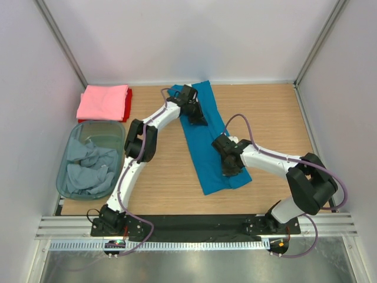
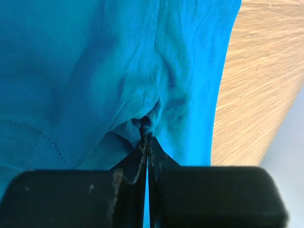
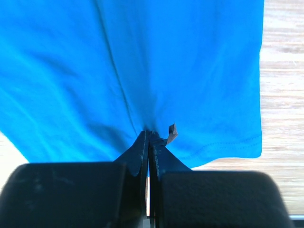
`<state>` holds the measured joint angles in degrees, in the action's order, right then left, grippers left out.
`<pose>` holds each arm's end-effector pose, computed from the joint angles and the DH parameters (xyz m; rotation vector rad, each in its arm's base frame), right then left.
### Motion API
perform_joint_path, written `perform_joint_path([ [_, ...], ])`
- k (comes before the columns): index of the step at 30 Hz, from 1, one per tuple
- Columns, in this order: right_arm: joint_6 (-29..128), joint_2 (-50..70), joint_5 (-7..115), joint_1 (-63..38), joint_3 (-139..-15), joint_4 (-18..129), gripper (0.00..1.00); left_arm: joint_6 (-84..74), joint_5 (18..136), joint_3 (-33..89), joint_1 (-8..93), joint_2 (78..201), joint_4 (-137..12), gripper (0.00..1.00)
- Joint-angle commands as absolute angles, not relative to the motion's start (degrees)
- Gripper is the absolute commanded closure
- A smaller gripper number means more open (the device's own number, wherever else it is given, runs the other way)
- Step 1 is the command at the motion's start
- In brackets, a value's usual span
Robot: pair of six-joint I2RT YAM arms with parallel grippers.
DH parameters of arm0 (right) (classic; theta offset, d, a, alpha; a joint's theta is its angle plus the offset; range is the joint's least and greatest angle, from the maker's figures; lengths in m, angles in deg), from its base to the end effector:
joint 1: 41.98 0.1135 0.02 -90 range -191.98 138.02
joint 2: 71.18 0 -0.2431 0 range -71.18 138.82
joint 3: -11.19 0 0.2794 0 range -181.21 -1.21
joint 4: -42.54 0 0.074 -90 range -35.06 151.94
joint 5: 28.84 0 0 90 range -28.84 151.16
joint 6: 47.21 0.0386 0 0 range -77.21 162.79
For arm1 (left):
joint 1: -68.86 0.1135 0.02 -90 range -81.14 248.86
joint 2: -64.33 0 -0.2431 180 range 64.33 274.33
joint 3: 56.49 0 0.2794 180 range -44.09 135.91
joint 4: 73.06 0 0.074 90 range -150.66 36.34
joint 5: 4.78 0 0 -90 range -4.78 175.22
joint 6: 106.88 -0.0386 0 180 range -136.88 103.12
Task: Fold and stack the t-shirts
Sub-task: Fold the tshirt
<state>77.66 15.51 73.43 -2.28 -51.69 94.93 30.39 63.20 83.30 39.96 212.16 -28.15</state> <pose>0.2270 0.1778 0.1349 -0.0822 2.8202 -0.0345 0.4908 -0.2875 0.1162 -0.2571 2.6920 -0.9710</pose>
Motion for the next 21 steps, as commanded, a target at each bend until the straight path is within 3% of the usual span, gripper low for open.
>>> perform_joint_path([
  [1,78.7,13.1,74.4,-1.9,-51.0,95.5,0.99,28.0,65.8,86.4,41.2,214.4,-24.9,1.0],
  [6,79.4,14.0,75.6,-1.9,-51.8,96.2,0.98,28.4,63.2,86.7,41.2,214.0,-25.3,1.0],
  [8,79.9,14.1,76.0,-2.0,-52.9,97.1,0.89,29.0,61.3,86.9,41.2,213.1,-25.6,0.99],
  [15,82.3,8.3,75.6,-1.9,-58.7,103.6,0.73,31.0,57.1,84.3,41.1,206.0,-27.1,0.69],
  [21,85.1,1.6,74.4,-2.5,-62.3,109.2,0.7,32.2,51.3,77.6,41.1,198.6,-28.0,0.6],
])
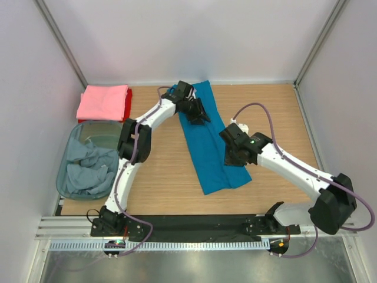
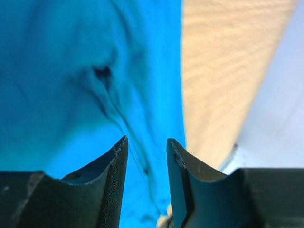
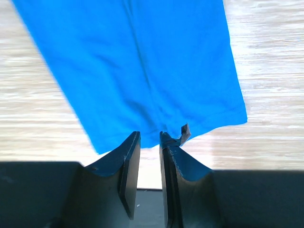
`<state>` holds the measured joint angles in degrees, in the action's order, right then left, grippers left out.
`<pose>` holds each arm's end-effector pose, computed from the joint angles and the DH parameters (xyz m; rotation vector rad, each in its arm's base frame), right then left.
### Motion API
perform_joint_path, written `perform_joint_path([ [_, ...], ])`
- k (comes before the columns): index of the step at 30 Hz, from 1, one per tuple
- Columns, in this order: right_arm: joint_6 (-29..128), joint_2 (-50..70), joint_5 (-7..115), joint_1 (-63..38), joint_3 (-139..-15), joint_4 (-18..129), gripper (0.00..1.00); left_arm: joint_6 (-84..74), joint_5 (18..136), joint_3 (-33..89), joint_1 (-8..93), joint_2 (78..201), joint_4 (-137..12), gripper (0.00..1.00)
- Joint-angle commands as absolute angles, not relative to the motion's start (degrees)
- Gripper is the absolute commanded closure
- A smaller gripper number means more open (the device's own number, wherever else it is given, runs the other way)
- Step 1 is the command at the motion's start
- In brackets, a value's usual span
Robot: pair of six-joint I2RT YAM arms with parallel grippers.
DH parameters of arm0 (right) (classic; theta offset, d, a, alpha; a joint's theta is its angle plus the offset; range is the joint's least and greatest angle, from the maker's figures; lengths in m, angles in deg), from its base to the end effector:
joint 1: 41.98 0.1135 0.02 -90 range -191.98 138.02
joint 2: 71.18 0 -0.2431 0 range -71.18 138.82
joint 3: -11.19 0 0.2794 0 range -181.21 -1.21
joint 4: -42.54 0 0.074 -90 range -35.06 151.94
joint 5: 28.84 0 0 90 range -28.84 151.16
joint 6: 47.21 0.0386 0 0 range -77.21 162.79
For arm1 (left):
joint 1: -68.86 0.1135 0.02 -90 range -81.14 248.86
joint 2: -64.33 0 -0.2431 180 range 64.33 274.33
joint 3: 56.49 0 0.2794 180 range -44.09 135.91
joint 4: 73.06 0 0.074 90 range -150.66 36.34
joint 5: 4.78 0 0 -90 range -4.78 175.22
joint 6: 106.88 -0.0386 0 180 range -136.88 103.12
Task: Fold and stack the t-shirts
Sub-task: Fold the tshirt
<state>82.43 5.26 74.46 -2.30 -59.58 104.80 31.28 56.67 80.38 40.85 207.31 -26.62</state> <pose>0.2234 0.1738 0.2188 0.0604 2.6979 0.0936 0.4836 -0.2781 0.1445 -0.2441 2.7110 -1.1101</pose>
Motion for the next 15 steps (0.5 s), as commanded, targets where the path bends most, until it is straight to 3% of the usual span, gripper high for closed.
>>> perform_joint_path([
  [1,85.8,0.9,74.3,-2.7,-62.6,109.6,0.7,32.0,50.7,76.2,41.1,197.3,-28.0,0.6],
  [10,86.5,-2.5,74.4,-6.3,-65.8,113.9,0.71,26.2,55.5,55.2,39.5,182.2,-20.2,0.58],
  [15,86.5,-4.1,74.9,-7.5,-68.5,114.7,0.71,26.5,59.8,36.4,35.6,170.4,-20.2,0.57],
])
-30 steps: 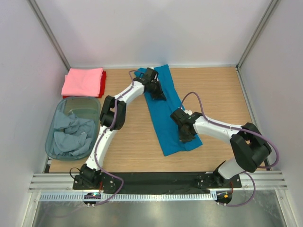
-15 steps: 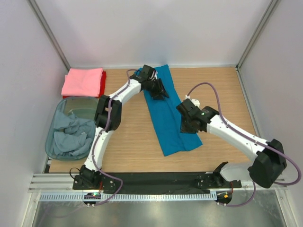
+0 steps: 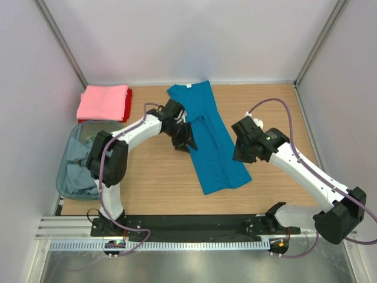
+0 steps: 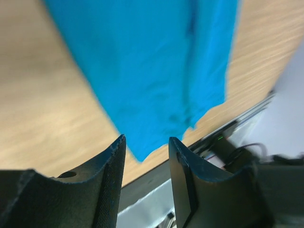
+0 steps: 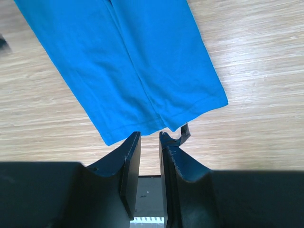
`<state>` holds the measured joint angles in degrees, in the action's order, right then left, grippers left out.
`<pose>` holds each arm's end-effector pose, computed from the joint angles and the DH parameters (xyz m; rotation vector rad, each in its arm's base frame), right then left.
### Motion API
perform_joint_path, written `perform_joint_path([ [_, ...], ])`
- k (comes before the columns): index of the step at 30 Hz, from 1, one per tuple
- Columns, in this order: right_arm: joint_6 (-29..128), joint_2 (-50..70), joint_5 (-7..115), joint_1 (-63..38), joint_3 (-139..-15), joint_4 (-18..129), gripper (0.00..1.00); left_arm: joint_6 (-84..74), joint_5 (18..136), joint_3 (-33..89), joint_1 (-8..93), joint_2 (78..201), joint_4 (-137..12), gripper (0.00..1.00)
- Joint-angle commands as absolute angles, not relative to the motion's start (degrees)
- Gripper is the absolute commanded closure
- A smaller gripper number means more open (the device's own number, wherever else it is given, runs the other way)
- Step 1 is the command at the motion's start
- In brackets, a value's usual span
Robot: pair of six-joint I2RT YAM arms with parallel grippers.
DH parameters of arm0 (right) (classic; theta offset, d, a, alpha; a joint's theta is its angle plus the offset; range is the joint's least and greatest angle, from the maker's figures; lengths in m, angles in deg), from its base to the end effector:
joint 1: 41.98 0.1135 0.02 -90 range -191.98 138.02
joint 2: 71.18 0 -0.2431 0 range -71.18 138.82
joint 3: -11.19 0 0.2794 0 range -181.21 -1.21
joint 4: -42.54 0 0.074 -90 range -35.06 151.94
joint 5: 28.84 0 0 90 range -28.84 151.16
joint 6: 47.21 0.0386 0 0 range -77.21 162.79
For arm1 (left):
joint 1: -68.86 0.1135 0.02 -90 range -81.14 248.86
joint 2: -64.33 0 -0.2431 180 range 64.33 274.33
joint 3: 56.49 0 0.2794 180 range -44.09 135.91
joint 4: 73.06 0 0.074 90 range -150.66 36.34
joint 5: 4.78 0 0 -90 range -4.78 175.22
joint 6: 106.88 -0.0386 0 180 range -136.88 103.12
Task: Fold and stack the t-shirts
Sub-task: Fold the tshirt
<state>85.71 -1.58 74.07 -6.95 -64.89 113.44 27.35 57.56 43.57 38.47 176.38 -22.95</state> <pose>0.2187 0.1428 0.2722 0.2504 2.6411 0.1454 0.3663 -0.2356 0.1852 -0.1720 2.8779 -0.9967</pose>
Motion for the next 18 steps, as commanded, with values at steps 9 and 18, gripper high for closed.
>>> perform_joint_path([
  [9,81.7,-5.4,71.5,-8.7,-73.4,116.3,0.71,43.0,64.8,15.6,25.9,160.7,-37.1,0.52],
  [18,77.5,-11.3,71.7,-9.5,-72.7,119.2,0.71,57.7,72.6,11.0,14.4,163.4,-43.3,0.53],
])
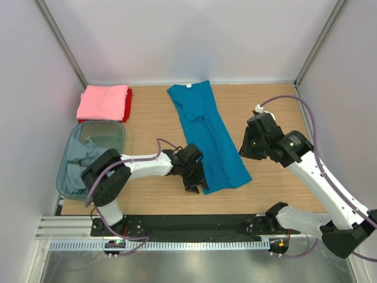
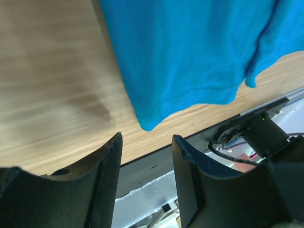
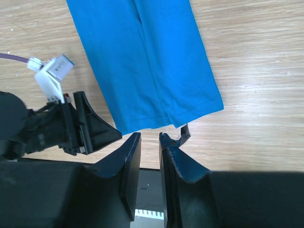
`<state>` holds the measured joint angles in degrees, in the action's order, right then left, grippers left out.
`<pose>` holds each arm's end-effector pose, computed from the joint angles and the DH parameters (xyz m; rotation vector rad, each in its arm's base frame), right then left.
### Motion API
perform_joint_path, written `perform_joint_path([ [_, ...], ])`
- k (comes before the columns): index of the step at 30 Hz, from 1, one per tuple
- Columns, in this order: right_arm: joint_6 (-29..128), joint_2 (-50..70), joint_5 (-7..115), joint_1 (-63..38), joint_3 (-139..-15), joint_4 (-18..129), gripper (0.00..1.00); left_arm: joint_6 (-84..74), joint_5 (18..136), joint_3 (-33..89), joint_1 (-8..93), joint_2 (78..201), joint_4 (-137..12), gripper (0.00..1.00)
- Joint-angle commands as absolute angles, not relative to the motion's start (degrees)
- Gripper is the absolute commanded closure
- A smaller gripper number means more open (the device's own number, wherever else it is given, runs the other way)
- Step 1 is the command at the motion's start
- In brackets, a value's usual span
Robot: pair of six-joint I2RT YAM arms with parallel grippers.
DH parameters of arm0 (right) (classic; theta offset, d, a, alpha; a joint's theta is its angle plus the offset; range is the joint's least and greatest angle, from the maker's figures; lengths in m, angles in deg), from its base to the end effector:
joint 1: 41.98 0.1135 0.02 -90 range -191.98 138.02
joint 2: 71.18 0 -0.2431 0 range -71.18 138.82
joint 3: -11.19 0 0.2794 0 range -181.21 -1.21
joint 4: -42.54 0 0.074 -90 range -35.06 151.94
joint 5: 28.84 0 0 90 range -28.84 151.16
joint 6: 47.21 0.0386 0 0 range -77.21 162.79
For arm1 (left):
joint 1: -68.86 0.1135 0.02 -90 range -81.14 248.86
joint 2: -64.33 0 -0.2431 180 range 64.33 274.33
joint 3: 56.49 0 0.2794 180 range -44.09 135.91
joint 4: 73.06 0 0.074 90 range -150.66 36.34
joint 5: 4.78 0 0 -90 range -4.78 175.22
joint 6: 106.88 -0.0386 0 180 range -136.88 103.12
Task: Fold and stack the t-shirts
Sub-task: Fold the tshirt
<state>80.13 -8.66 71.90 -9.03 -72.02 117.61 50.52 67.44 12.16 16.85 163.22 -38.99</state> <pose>0.2006 0.1215 0.3369 0.1723 2.5110 0.2719 0.2043 -0.2807 0.1132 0.2946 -2.9769 0.8245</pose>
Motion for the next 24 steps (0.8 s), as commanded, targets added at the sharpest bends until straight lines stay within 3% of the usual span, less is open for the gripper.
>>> perform_joint_path([
  [1,77.3,-12.2,71.6,-9.4,-72.1,119.4,0.71,58.3,73.1,11.0,13.8,163.7,-43.2,0.53],
  [7,76.5,-14.3,71.4,-9.5,-71.8,120.8,0.71,60.9,77.5,12.1,12.2,165.1,-40.1,0.59],
  [10,76.5,-14.7,70.9,-9.5,-72.0,121.4,0.71,61.4,78.2,12.4,12.2,165.9,-39.1,0.71],
  [11,76.5,-14.6,70.7,-9.5,-72.1,121.4,0.71,61.5,78.4,12.5,12.2,166.1,-38.8,0.84],
  [13,77.1,-14.4,69.3,-9.5,-72.1,121.3,0.71,61.6,78.4,11.9,12.1,165.4,-36.3,1.0],
  [24,81.1,-13.2,61.9,-9.5,-65.9,119.7,0.69,59.8,80.5,5.7,12.2,154.2,-21.7,1.0],
])
